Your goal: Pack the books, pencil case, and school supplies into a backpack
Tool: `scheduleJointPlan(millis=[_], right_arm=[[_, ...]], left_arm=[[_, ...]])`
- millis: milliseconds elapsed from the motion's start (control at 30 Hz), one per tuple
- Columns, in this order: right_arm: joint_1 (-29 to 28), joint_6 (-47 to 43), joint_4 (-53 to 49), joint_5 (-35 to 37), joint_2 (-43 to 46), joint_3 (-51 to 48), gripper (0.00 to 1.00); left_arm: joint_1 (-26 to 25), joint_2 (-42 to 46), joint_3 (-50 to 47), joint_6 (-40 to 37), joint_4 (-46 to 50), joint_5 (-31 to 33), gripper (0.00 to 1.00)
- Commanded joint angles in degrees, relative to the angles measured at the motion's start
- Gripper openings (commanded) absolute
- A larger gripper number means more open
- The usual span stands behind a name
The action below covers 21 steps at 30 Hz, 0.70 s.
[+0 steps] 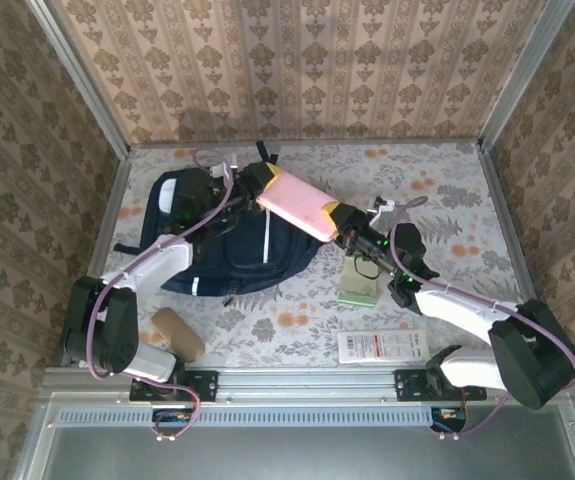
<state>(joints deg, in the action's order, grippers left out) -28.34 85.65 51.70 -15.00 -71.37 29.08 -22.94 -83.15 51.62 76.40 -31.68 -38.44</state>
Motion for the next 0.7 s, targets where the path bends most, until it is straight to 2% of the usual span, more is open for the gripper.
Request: scheduleJointPlan(millis=[0, 100, 167, 267, 467, 667], right_arm=[[3.0, -3.57, -1.53, 1.43, 5.17, -2.17, 0.35], [6.05, -7.96, -8.37, 1.1, 10.63, -4.73, 0.34], [8.41, -11.83, -15.52, 1.35, 15.87, -5.91, 0.34], [10.98, -17.7, -24.17, 2.26, 23.4, -7.06, 0.34], [14.56, -22.27, -32.56, 0.88, 31.82, -7.84, 0.33], [17.0, -21.61, -33.15, -1.71, 34.64, -10.13, 0.33]], left_arm=[[2.96, 2.43, 0.59, -9.28, 9.84, -1.22, 0.8], [4.42, 4.12, 2.24, -19.51, 22.36, 1.13, 0.82], [3.4, 3.55, 5.77, -29.31, 34.08, 5.33, 0.81], [0.75, -0.97, 11.7, -38.56, 45.19, 8.81, 0.78], [-2.22, -11.2, 18.55, -43.68, 51.41, 10.6, 0.66], [-2.85, -14.91, 22.16, -47.86, 55.64, 16.1, 0.64]])
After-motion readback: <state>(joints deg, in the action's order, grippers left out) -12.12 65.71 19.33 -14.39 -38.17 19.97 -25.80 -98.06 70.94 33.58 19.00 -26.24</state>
